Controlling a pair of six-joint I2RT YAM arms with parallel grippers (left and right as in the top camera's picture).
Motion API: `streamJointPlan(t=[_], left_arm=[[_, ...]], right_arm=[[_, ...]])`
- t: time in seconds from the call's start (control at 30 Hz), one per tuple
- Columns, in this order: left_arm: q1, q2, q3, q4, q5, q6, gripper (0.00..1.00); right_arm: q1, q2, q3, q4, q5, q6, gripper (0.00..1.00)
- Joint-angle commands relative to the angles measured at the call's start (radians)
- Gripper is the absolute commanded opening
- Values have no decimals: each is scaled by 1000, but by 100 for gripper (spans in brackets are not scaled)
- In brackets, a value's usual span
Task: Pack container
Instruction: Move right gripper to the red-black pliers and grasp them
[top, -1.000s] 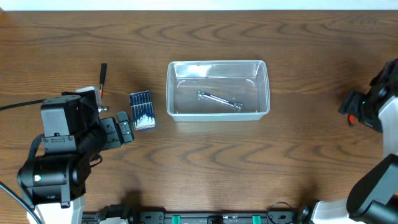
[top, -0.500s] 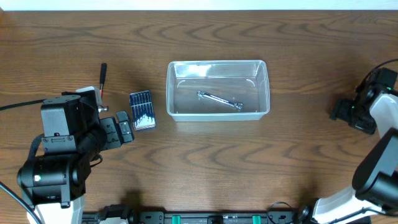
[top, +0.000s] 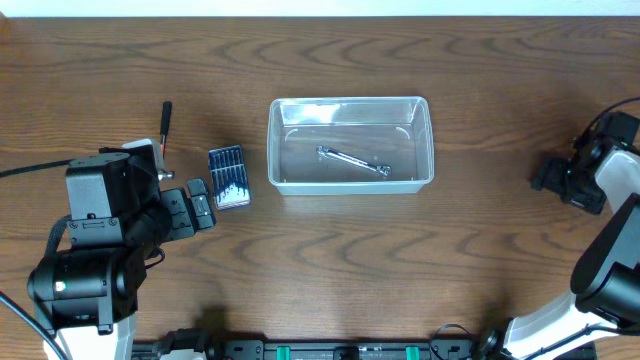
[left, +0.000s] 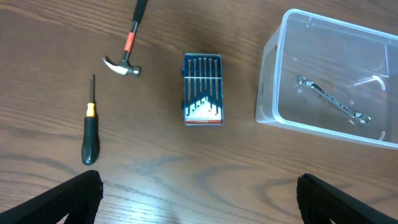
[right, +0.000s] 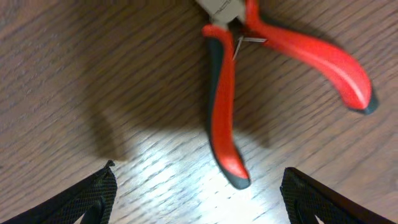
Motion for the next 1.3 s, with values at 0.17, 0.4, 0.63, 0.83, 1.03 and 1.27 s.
streamJointPlan(t=[0.17, 0.4, 0.63, 0.83, 1.03, 1.27], left_arm=[[-2, -4, 22, -2, -11, 9, 98], [-2, -4, 22, -2, -10, 8, 98], [-2, -4, 22, -2, -10, 1, 99], [-2, -4, 22, -2, -10, 1, 99], [-2, -4, 22, -2, -10, 1, 98], [-2, -4, 22, -2, -10, 1, 98]], right_arm=[[-21, 8, 34, 39, -47, -34, 86], [-21, 30, 34, 101, -59, -46, 85], [-21, 84, 34, 128, -74, -58, 84], [-20, 126, 34, 139, -80, -79, 84], [-20, 130, 34, 137, -80, -79, 73], [-20, 130, 34, 119, -79, -79, 57]])
